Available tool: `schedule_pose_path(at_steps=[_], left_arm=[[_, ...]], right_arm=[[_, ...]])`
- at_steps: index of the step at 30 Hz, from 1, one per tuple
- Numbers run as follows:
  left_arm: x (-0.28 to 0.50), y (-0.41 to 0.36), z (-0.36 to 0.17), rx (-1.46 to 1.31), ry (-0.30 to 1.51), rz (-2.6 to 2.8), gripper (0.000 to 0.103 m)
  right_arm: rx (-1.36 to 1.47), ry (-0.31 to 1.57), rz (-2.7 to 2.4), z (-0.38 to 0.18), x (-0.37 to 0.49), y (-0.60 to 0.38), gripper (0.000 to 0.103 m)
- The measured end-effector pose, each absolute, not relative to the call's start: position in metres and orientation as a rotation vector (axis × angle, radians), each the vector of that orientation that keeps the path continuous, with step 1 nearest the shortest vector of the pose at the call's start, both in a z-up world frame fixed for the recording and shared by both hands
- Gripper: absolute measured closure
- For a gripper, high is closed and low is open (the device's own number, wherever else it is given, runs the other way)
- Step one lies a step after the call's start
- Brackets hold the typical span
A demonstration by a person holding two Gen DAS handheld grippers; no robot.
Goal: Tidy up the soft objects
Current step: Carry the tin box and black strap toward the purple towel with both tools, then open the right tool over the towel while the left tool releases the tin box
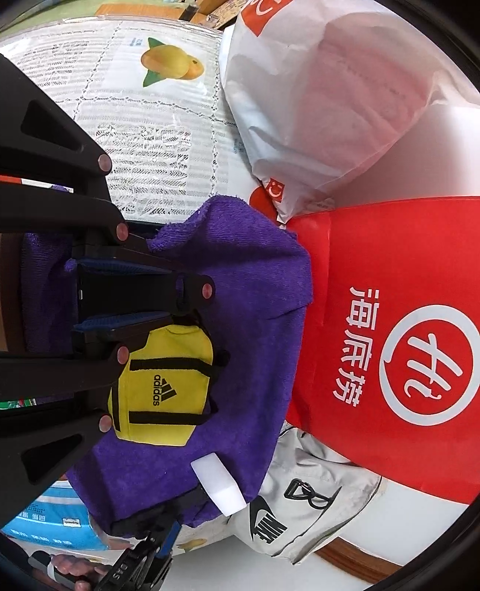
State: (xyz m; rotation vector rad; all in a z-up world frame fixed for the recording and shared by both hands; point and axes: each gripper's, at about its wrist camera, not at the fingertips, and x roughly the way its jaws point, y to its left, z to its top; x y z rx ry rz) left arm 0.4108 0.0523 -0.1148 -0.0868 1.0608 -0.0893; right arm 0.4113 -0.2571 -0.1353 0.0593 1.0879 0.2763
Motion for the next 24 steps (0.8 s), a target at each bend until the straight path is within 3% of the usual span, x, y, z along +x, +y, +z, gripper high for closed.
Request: schedule_pose_path(at_steps=[3, 17, 21, 24], left_arm=[[0.411, 0.053, -0.117, -0.092, 1.073, -0.089, 0.082], [0.375, 0.056, -0.084, -0.092, 1.036, -0.077, 0.076], [0.353, 0.055, -0.070, -0.093, 1.014, -0.083, 0.065], [0.332, 0.055, -0.059, -0.092, 0.995, -0.084, 0.064]], right_arm=[[0.059, 1.060, 0.277, -0.127, 0.403, -0.259, 0.066], [0.053, 1.009, 0.295, -0.095, 0.357, -0.254, 0.065], [0.040, 0.986, 0.299, -0.085, 0.336, -0.253, 0.062], [0.053, 0.966, 0.304, -0.076, 0.319, -0.257, 0.059]])
